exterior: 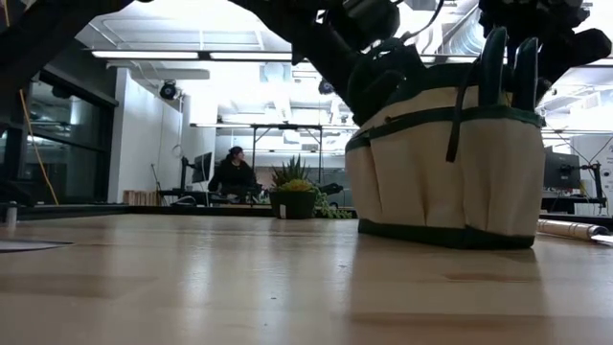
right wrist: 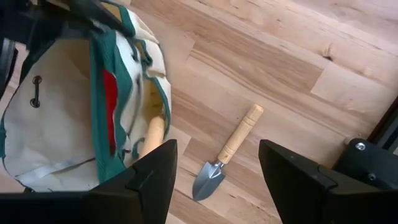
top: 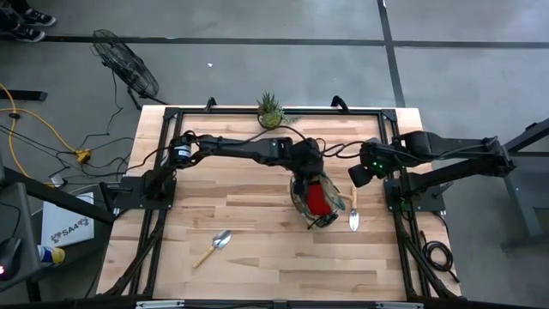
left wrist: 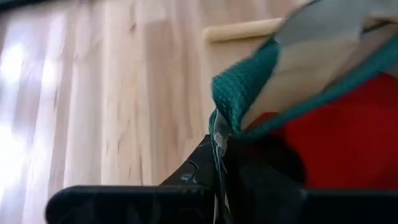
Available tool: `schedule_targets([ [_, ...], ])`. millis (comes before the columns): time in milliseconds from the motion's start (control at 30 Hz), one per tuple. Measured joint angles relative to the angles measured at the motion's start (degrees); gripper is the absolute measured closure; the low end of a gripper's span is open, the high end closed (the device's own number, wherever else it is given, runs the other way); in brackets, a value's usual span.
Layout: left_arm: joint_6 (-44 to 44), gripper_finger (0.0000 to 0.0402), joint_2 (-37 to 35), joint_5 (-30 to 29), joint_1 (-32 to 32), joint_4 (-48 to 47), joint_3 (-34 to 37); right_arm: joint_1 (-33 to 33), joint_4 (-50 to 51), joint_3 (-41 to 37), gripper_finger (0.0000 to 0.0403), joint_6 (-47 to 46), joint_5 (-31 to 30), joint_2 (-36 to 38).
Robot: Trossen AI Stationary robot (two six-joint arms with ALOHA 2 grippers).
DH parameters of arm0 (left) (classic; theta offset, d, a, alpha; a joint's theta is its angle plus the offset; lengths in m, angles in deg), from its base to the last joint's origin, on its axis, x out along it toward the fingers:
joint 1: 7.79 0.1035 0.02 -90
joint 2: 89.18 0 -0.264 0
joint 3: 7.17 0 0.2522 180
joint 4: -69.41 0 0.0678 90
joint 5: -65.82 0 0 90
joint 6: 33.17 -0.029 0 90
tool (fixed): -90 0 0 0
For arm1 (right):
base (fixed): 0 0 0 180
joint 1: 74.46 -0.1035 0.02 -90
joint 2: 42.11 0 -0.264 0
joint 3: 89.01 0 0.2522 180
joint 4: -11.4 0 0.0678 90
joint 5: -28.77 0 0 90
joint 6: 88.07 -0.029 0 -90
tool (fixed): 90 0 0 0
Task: Pick & Place Garden tools in Gardening bag
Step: Move the light brown gardening bag to the center of the table
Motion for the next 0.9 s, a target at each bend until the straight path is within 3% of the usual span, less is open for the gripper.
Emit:
schedule_targets([
  [167,5.18,0.0397,-0.20,-3.56,2.29,-4.57,-0.09,0.00,0.00,0.00,0.0183,0.00,-0.40,0.00],
  [467,17.48,0.0400,-0.48,-3.73,9.19,-12.33,0.11,0.00,-0.04,0.00,0.0183,0.00,-1.20,0.00],
  [900,19.20,0.0401,-6.38,-8.54,10.85,-17.47,0.22,0.00,-0.01,0.00,0.0183,0.67,-4.09,0.02],
])
